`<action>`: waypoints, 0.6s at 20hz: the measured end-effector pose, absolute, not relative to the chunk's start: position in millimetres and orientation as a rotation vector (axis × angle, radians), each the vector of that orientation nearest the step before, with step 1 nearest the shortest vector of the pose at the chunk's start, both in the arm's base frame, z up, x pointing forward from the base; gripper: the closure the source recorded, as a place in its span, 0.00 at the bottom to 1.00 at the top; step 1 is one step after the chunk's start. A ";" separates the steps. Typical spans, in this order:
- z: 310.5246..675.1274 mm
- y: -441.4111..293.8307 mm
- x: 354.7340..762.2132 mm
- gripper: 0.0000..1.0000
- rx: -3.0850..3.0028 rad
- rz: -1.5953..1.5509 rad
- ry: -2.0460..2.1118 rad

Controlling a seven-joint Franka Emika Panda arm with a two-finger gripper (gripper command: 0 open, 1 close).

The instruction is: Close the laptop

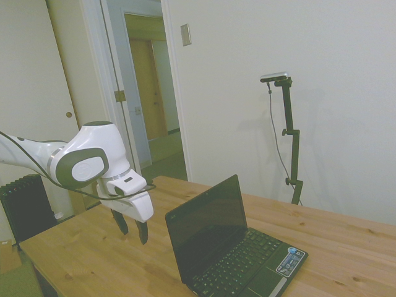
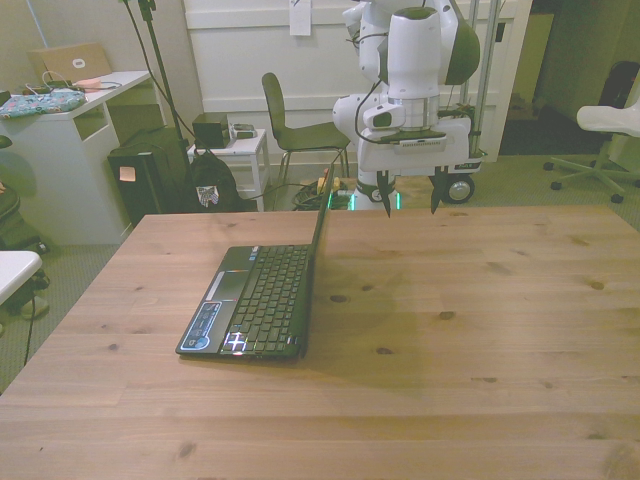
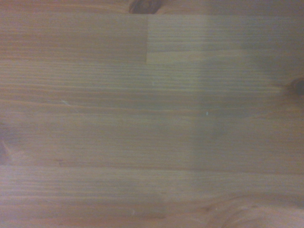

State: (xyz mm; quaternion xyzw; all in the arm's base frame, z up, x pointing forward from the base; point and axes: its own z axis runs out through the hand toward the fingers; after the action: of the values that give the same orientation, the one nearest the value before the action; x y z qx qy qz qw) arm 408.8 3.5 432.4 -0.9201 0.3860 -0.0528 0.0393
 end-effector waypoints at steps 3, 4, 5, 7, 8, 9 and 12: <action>437.6 5.6 414.2 0.00 -2.830 -0.203 1.215; 445.8 9.9 422.2 0.00 -2.833 -0.250 1.230; 454.7 15.4 432.4 0.00 -2.831 -0.282 1.242; 469.9 21.6 456.7 0.00 -2.813 -0.319 1.267; 476.3 21.5 470.5 0.00 -2.809 -0.335 1.279; 481.7 20.4 484.0 0.00 -2.801 -0.344 1.291; 496.6 6.1 521.6 0.00 -2.763 -0.353 1.356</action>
State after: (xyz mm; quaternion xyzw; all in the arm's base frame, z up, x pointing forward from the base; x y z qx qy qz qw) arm 521.6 6.1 496.6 -0.8917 0.4376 -0.1139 0.0218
